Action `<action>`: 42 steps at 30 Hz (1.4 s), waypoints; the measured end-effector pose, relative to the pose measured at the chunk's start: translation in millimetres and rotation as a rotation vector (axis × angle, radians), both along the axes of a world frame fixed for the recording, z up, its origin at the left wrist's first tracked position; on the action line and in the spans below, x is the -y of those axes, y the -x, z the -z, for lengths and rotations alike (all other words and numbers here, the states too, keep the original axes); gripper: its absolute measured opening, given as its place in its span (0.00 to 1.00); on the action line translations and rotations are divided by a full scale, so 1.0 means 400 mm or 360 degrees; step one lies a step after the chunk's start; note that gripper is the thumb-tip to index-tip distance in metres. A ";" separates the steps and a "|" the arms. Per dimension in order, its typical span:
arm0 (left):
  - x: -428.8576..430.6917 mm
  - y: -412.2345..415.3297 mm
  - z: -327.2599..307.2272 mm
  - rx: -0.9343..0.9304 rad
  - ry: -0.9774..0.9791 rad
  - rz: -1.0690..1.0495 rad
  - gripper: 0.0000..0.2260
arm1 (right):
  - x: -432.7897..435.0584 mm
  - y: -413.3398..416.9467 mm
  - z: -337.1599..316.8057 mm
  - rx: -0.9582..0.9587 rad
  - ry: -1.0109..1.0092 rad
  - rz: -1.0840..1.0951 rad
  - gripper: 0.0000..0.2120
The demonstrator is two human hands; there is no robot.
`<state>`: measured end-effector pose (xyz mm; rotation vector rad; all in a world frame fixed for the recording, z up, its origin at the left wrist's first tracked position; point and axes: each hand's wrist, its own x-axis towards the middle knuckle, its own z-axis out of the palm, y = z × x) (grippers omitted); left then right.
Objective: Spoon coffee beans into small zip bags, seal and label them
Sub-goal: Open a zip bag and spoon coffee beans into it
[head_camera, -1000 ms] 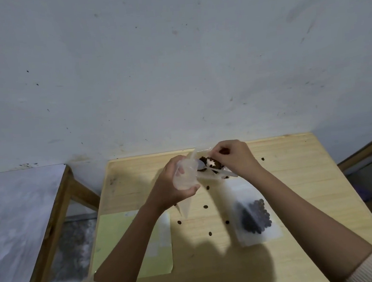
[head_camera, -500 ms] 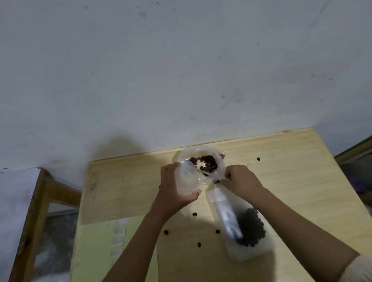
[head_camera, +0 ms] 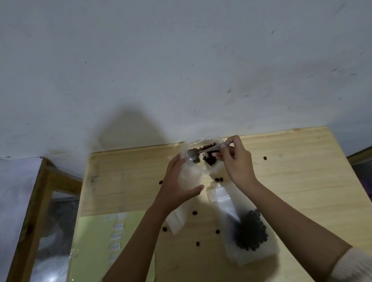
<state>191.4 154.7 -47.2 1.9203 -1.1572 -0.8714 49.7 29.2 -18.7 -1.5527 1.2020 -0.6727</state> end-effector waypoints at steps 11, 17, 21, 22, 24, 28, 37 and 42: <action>-0.018 -0.002 -0.074 -0.0018 0.0014 0.0027 0.40 | -0.017 -0.031 -0.023 0.0281 0.0070 0.0015 0.08; -0.028 -0.055 -0.087 0.0085 0.0041 -0.0005 0.40 | -0.034 0.023 -0.023 0.0295 0.0173 0.0145 0.10; -0.007 -0.063 -0.103 0.0140 0.0054 0.0127 0.37 | -0.069 0.030 -0.010 0.0224 0.0370 0.0090 0.09; -0.005 -0.062 -0.103 0.0154 0.0058 0.0158 0.37 | -0.076 0.029 -0.005 0.0218 0.0416 0.0079 0.10; -0.004 -0.062 -0.100 0.0168 0.0041 0.0207 0.37 | -0.082 0.024 0.004 0.0212 0.0481 0.0069 0.11; -0.006 -0.057 -0.089 0.0195 0.0052 0.0237 0.39 | -0.084 0.026 0.023 0.0145 0.0571 0.0074 0.14; 0.002 -0.022 -0.056 0.0261 0.0219 0.0228 0.38 | -0.094 0.000 0.048 0.0432 -0.0169 0.0855 0.09; 0.009 -0.021 -0.052 0.0176 0.0158 0.0131 0.37 | -0.086 -0.019 0.063 0.0553 -0.0666 0.1028 0.09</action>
